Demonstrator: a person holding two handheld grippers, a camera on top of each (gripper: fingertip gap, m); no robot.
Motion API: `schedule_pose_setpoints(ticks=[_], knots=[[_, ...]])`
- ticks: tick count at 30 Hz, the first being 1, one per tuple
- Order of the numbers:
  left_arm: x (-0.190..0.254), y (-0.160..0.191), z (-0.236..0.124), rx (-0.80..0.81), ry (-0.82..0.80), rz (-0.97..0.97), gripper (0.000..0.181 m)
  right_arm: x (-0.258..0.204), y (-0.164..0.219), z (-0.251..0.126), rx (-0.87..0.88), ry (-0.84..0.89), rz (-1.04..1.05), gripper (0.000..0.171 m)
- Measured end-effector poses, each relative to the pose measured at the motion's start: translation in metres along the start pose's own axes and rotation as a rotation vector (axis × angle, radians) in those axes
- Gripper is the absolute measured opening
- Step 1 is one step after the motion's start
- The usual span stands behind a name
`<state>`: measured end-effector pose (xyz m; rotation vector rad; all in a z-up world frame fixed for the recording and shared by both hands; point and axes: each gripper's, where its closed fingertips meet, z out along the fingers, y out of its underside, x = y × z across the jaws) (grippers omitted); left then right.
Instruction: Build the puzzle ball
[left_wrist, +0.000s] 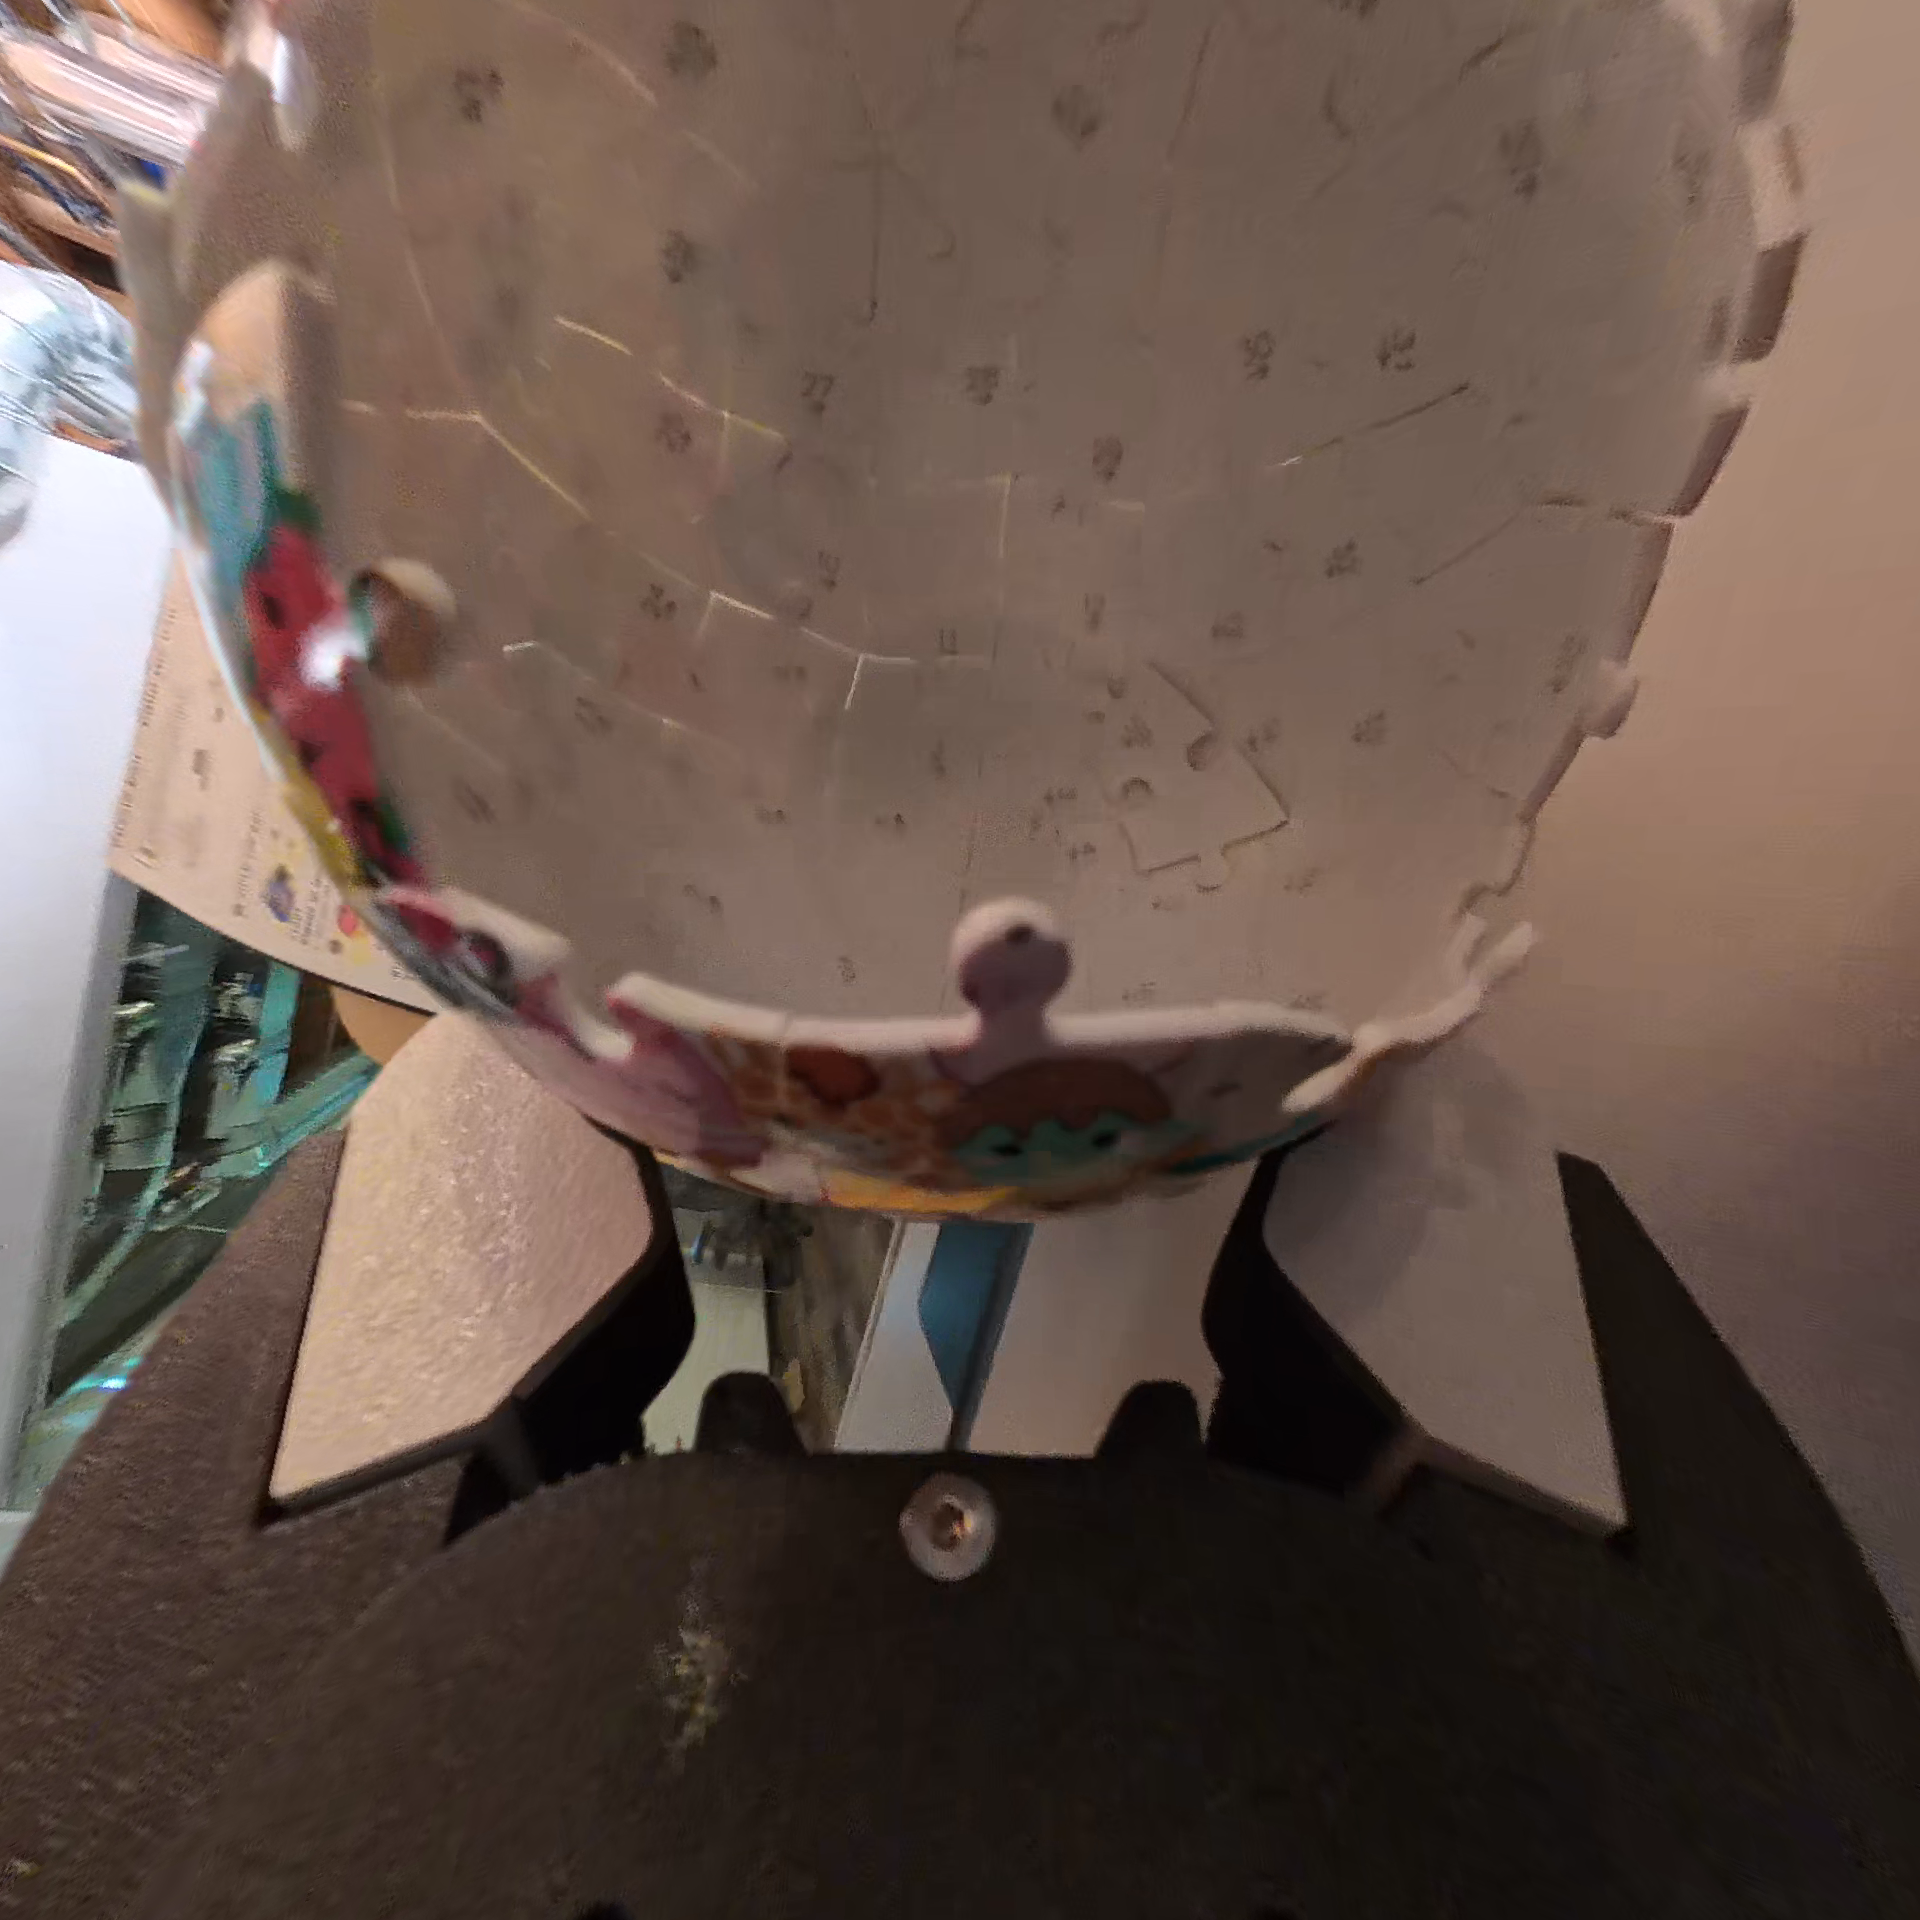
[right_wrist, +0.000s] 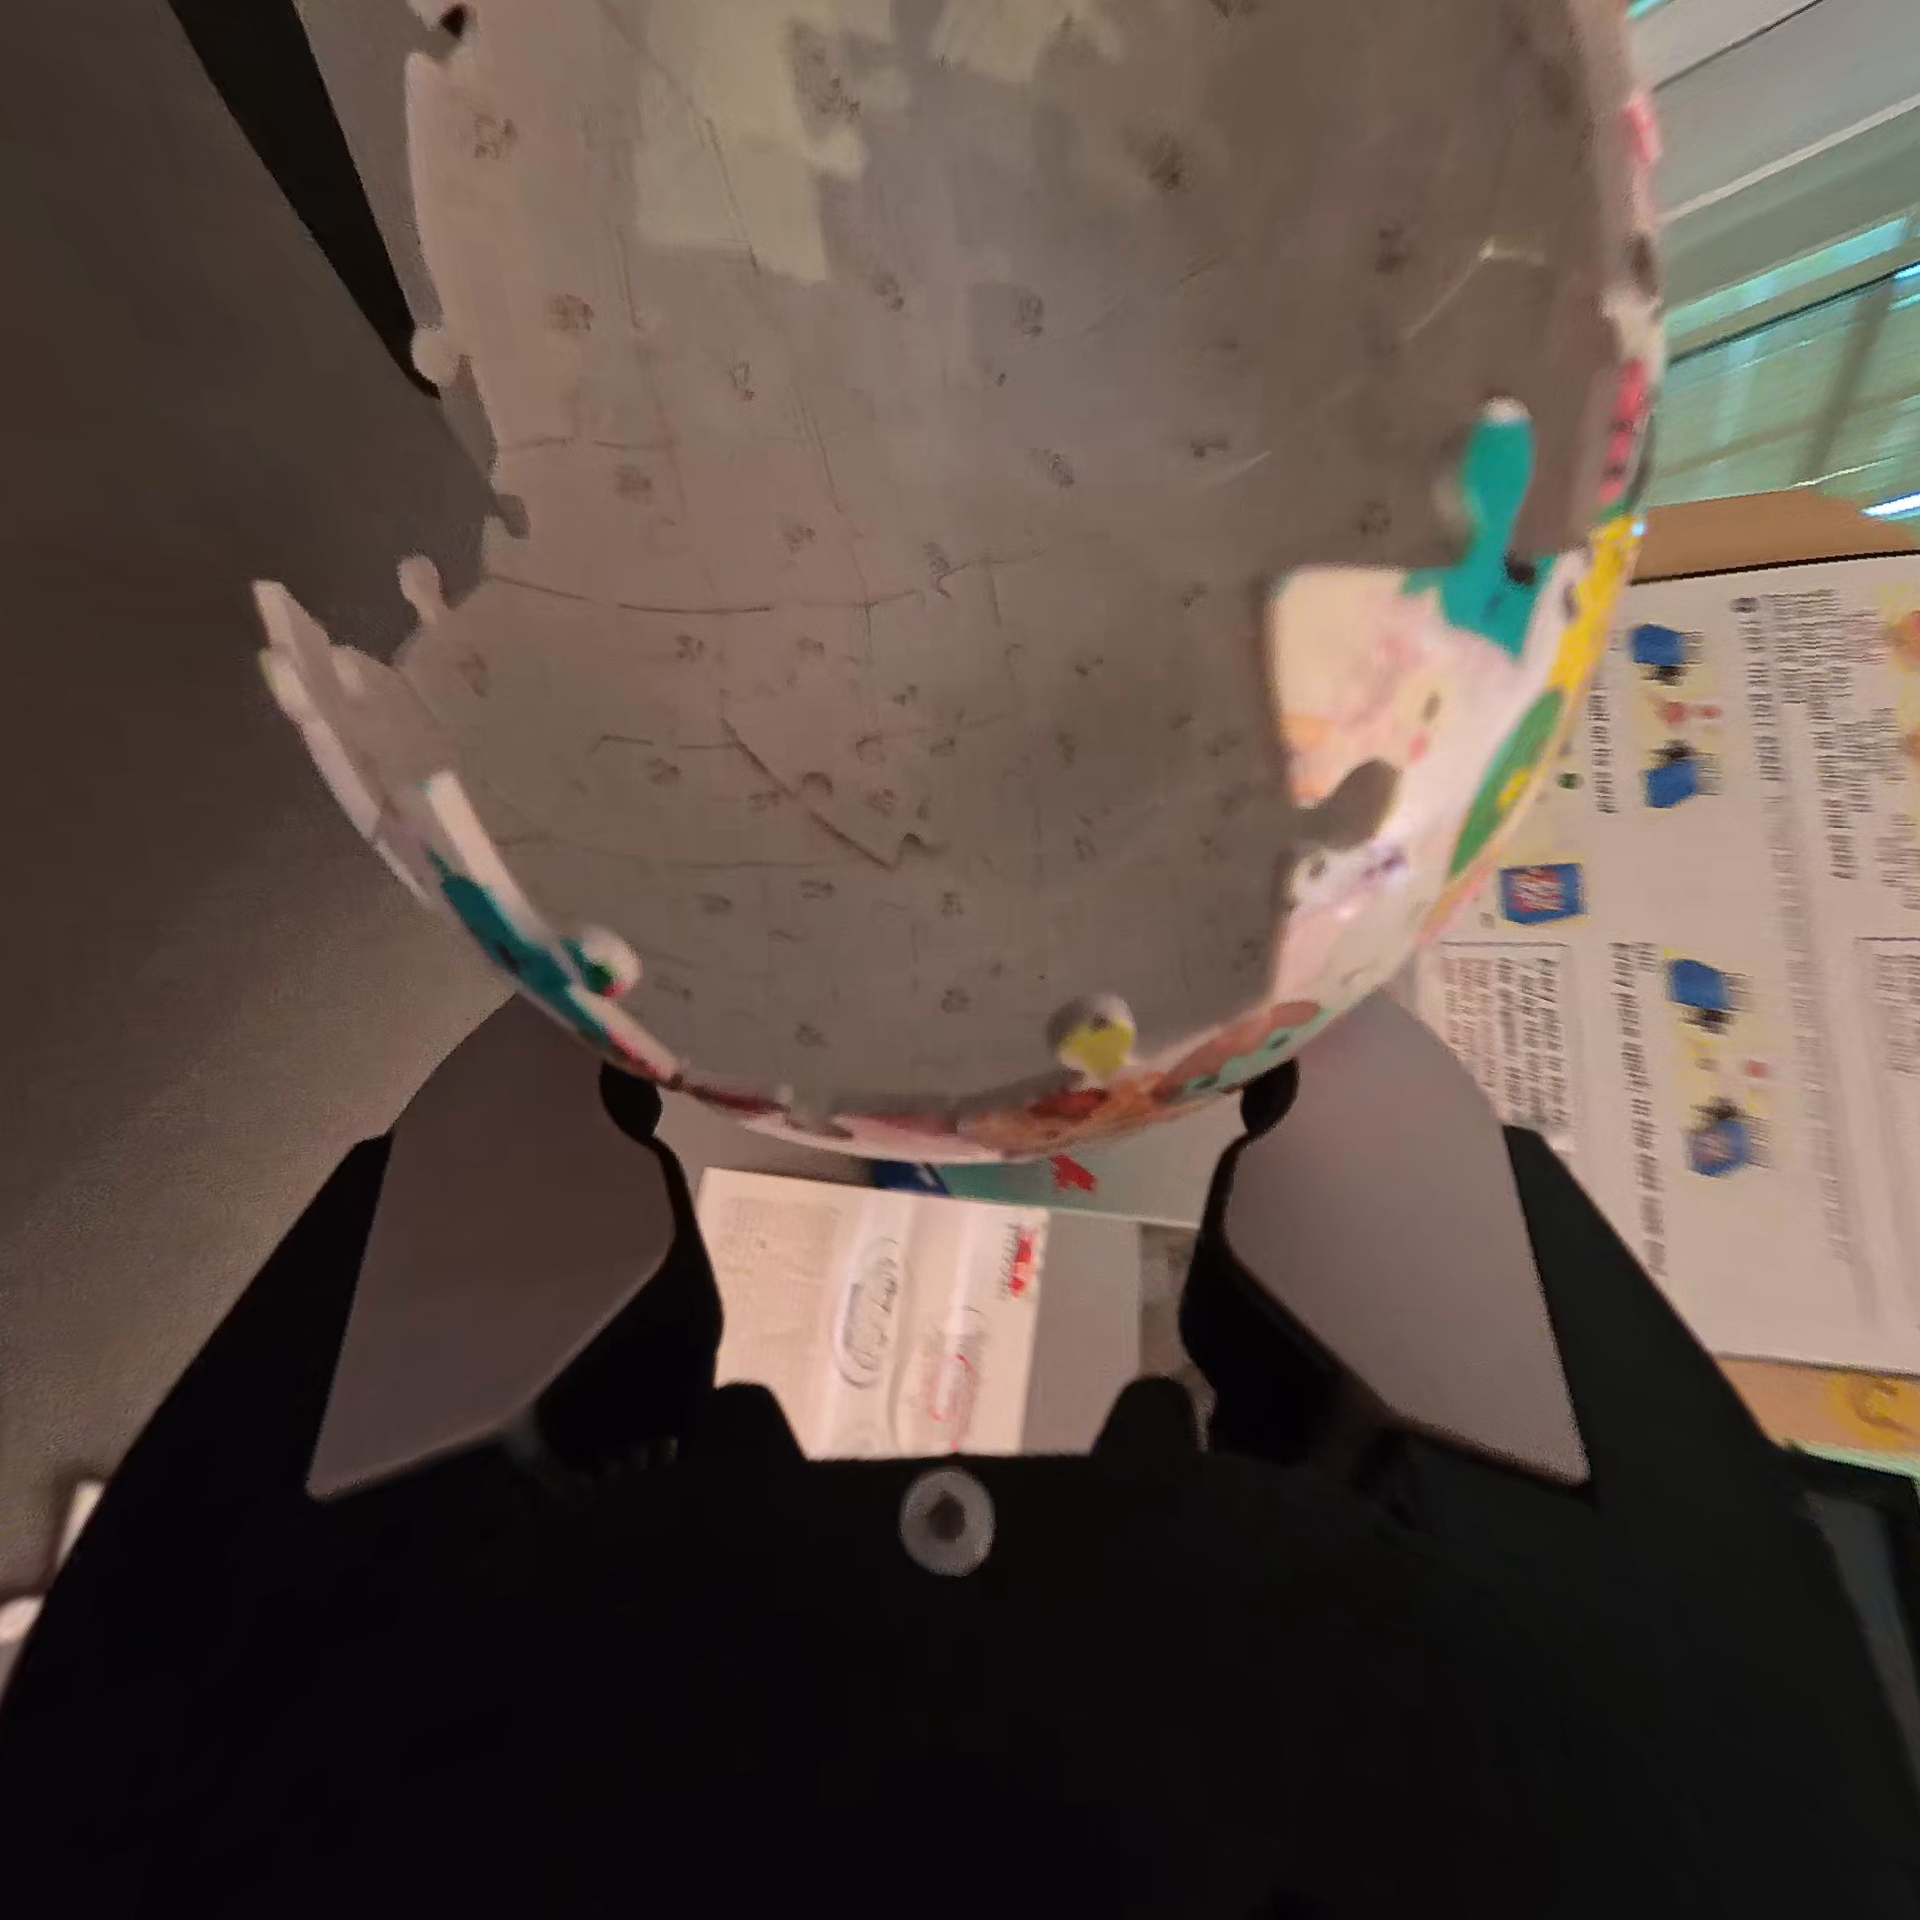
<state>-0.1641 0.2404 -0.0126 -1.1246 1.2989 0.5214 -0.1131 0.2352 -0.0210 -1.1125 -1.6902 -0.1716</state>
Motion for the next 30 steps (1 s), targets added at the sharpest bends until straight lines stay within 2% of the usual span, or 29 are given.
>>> schedule_pose_setpoints(ticks=[4, 10, 19, 23, 30], knots=[[-0.002, -0.009, 0.01, 0.01, 0.024, -0.015, 0.124, 0.007, 0.005, -0.012, -0.019, 0.014, 0.024, 0.113], [0.022, -0.02, 0.002, 0.066, 0.093, -0.024, 0.123, -0.019, 0.015, -0.017, -0.035, -0.052, 0.086, 0.113], [0.062, -0.011, -0.003, 0.083, 0.211, -0.157, 0.124, -0.057, 0.027, 0.001, -0.036, -0.243, 0.162, 0.113], [0.081, -0.011, -0.011, 0.141, 0.27, -0.227, 0.125, -0.083, 0.022, 0.008, 0.033, -0.358, 0.258, 0.113], [0.108, 0.003, -0.021, 0.092, 0.409, -0.321, 0.126, -0.118, 0.021, 0.022, 0.053, -0.508, 0.376, 0.113]])
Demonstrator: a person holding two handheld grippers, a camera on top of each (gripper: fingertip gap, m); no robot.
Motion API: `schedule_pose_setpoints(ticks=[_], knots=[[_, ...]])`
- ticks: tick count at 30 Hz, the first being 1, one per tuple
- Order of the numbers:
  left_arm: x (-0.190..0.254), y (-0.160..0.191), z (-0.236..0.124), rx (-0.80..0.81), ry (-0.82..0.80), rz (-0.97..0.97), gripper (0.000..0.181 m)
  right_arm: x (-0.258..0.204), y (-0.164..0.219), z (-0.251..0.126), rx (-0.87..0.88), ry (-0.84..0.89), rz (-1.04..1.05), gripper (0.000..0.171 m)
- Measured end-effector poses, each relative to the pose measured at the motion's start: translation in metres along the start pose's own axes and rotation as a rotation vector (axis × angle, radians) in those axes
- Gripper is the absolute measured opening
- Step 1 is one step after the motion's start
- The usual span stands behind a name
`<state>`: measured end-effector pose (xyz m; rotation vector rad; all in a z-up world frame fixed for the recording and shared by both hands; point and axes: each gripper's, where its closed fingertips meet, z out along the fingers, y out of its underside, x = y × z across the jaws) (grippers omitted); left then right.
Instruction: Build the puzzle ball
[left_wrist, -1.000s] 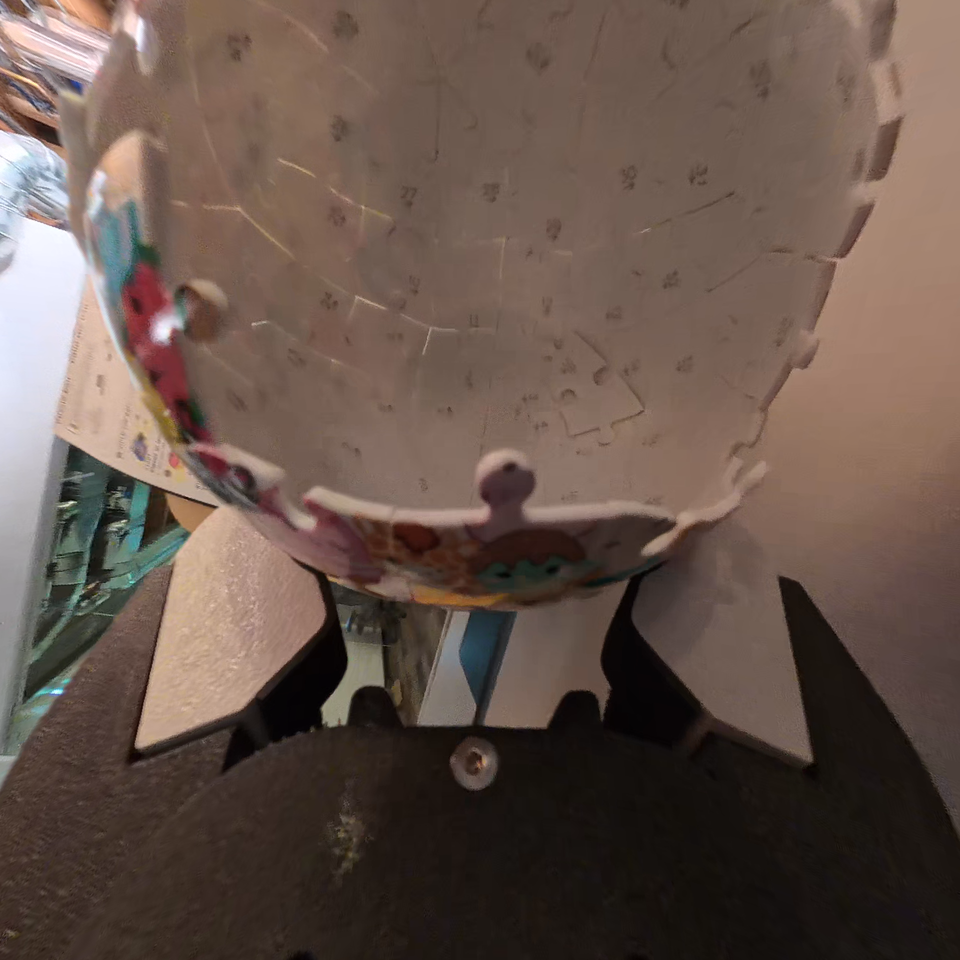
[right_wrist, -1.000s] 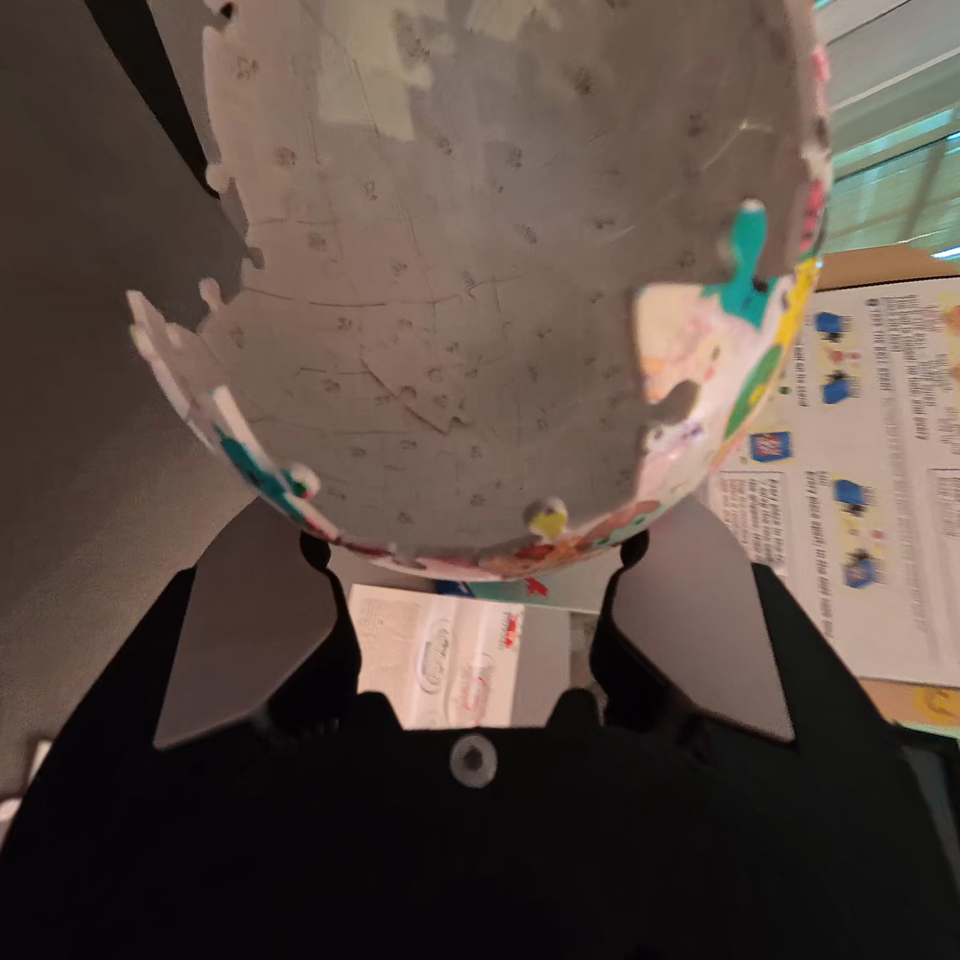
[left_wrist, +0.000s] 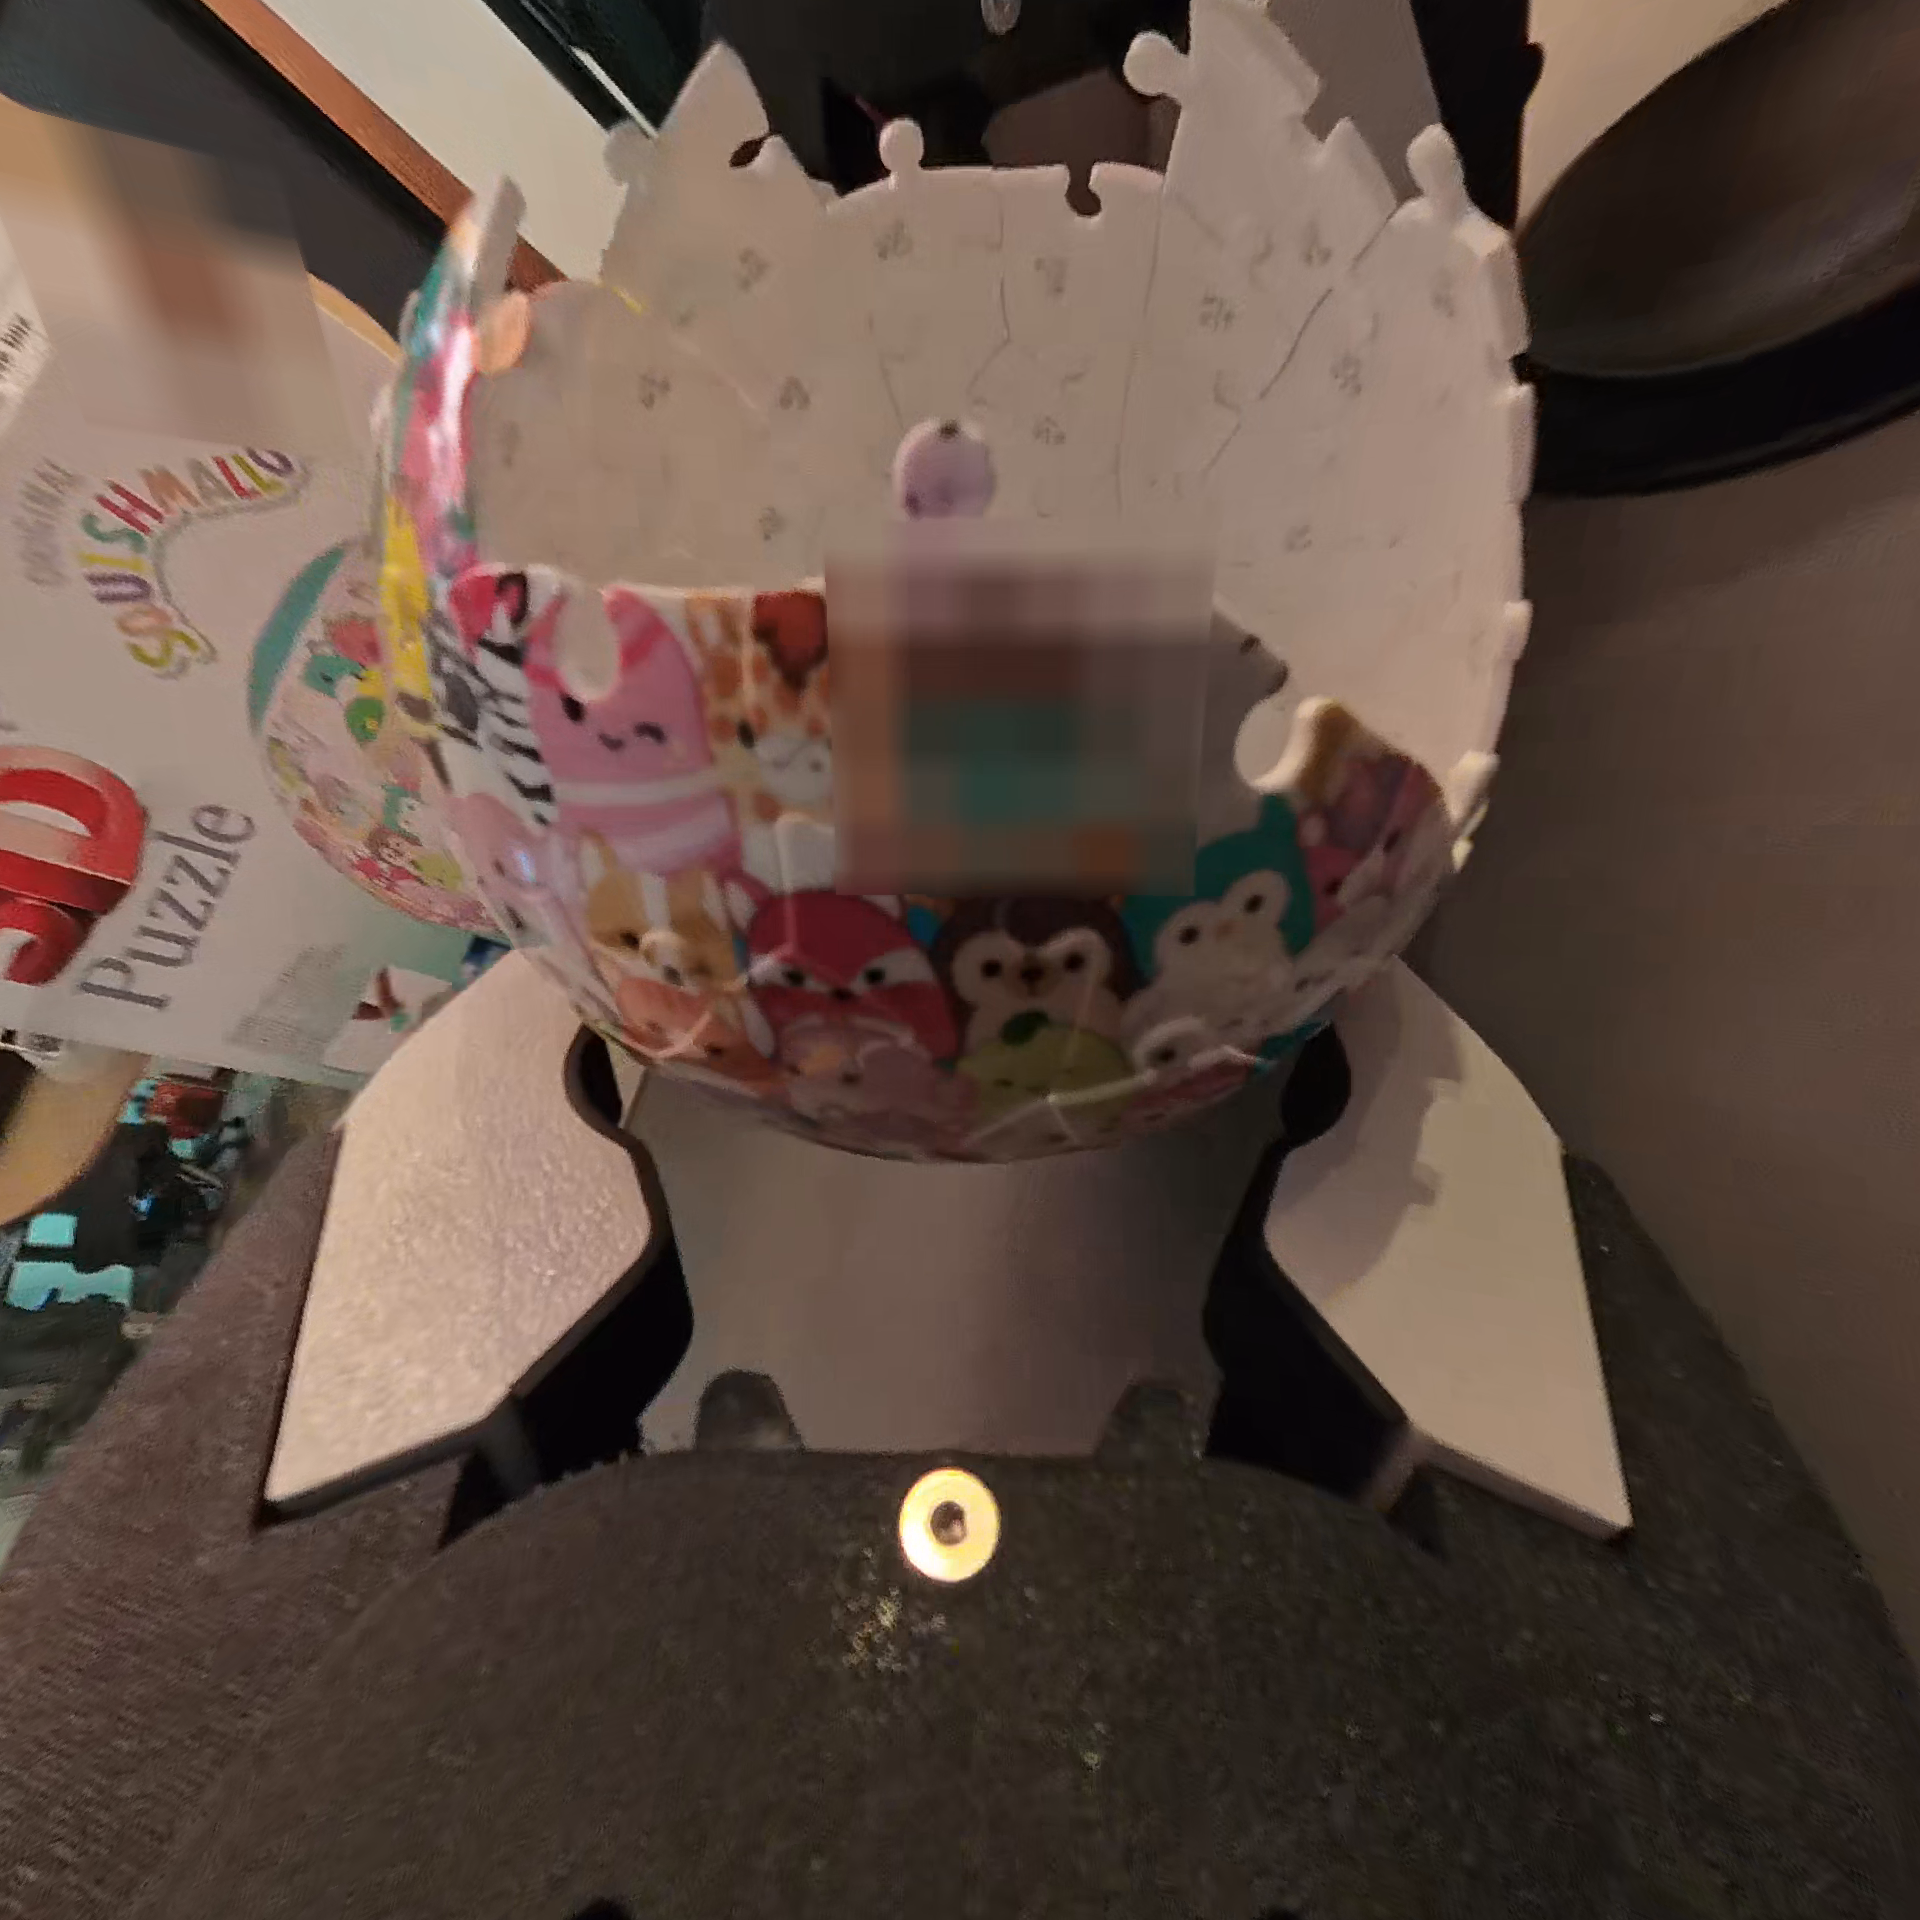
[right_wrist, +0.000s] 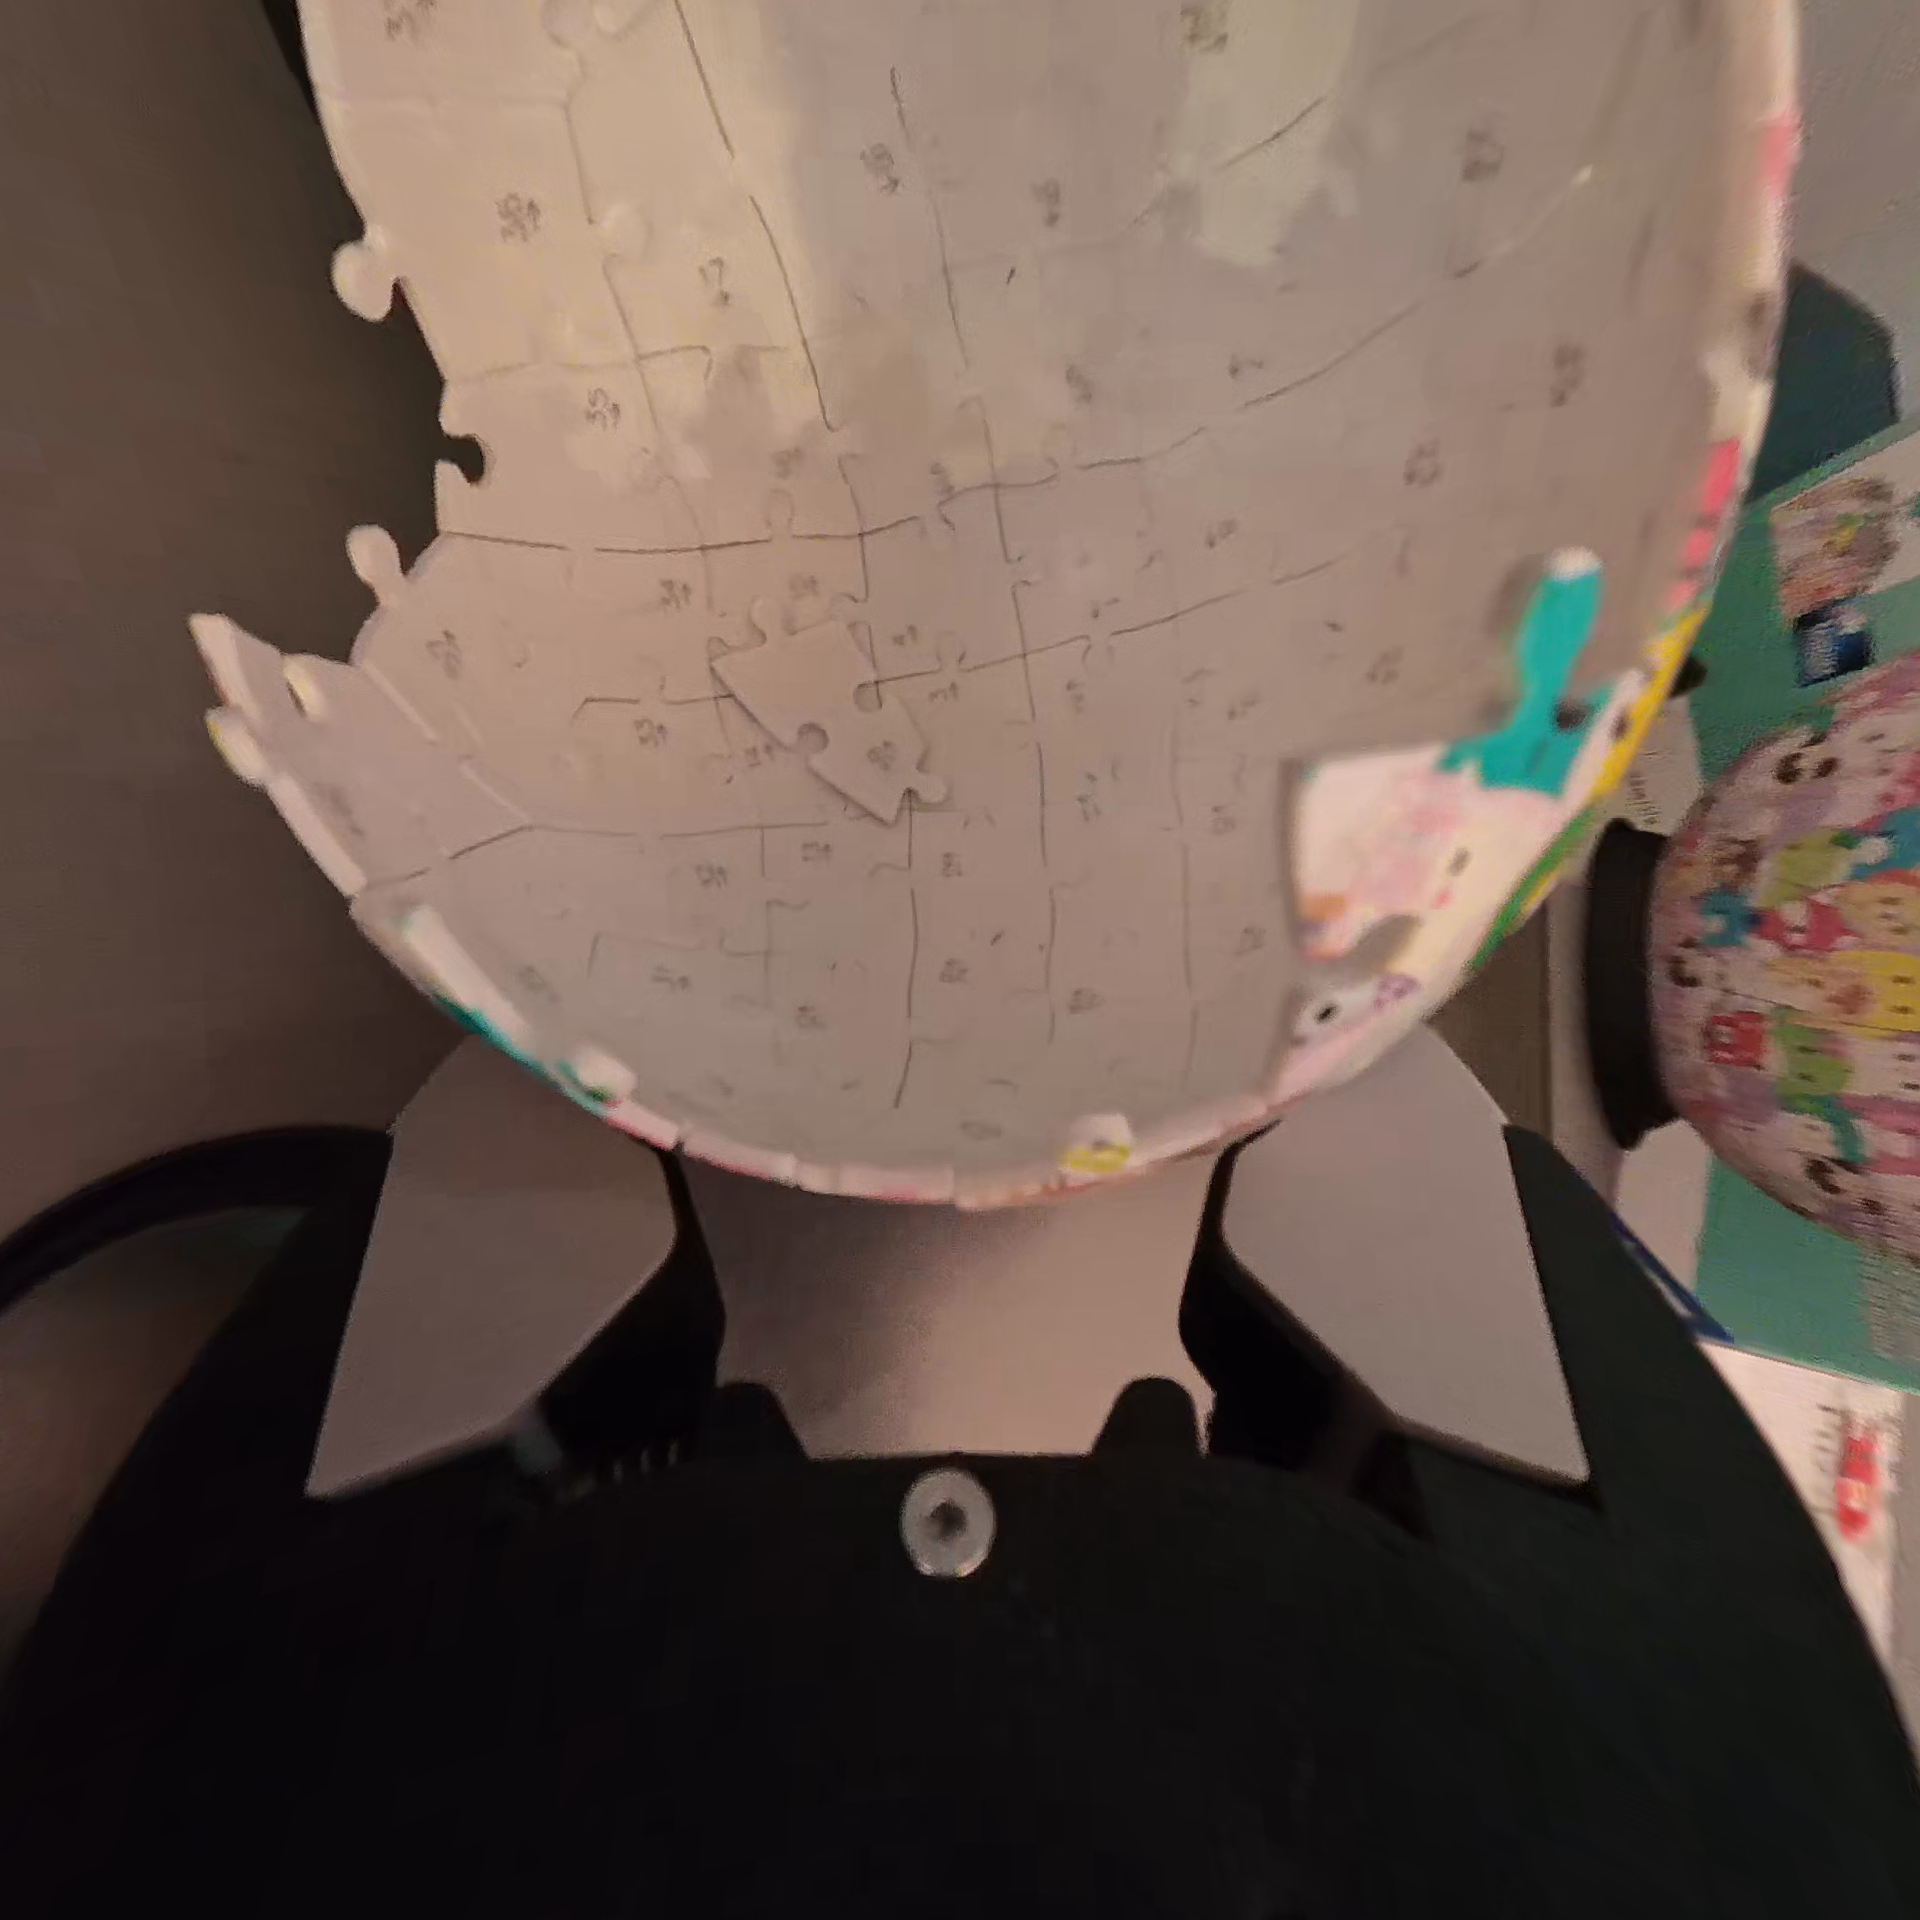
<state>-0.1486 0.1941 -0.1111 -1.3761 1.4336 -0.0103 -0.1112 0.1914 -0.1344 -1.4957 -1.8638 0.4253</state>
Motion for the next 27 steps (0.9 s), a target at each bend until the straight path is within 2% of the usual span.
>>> schedule_pose_setpoints(ticks=[8, 17, 22, 27], knots=[[0.001, 0.008, -0.005, -0.015, 0.025, -0.051, 0.126, -0.005, -0.002, 0.01, 0.02, -0.075, 0.081, 0.109], [0.007, 0.009, -0.005, -0.065, 0.063, -0.013, 0.124, -0.015, 0.003, 0.011, 0.01, -0.097, 0.147, 0.11], [0.013, 0.012, -0.011, -0.12, 0.127, -0.006, 0.118, -0.025, 0.004, 0.013, 0.007, -0.162, 0.163, 0.11], [0.014, 0.017, -0.013, -0.152, 0.15, -0.011, 0.112, -0.021, 0.004, 0.008, 0.021, -0.145, 0.203, 0.115]])
